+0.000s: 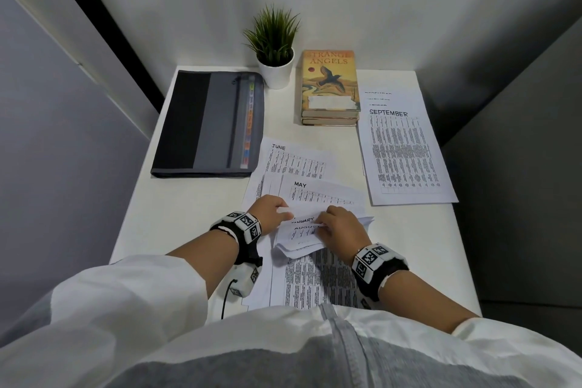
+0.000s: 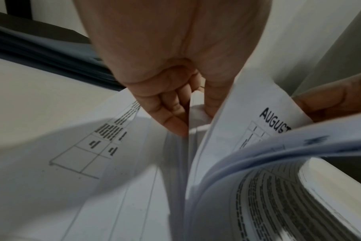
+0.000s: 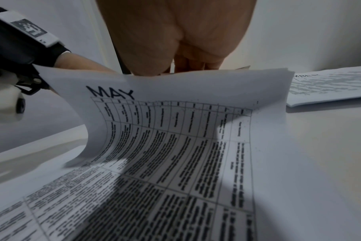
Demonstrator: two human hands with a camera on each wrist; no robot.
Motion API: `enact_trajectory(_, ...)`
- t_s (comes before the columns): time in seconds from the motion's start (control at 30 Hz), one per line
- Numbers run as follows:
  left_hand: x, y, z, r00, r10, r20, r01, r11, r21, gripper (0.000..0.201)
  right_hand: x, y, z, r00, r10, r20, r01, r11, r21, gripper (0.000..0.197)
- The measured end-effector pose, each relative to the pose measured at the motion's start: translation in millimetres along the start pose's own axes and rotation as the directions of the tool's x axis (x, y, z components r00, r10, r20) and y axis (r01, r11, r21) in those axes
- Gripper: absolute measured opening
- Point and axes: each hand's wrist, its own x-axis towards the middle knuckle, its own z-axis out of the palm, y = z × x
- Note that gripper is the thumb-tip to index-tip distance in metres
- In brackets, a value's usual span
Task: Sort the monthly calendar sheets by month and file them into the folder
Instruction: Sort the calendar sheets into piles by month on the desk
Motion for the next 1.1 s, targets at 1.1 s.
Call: enact_trajectory(1.1, -6, 4, -1, 0.999, -0.043, -0.015, 0.041, 0.995, -0.087, 0.011, -16, 4, 7, 0.981, -0.149, -0.128, 0.152, 0.988, 0.016, 0.007)
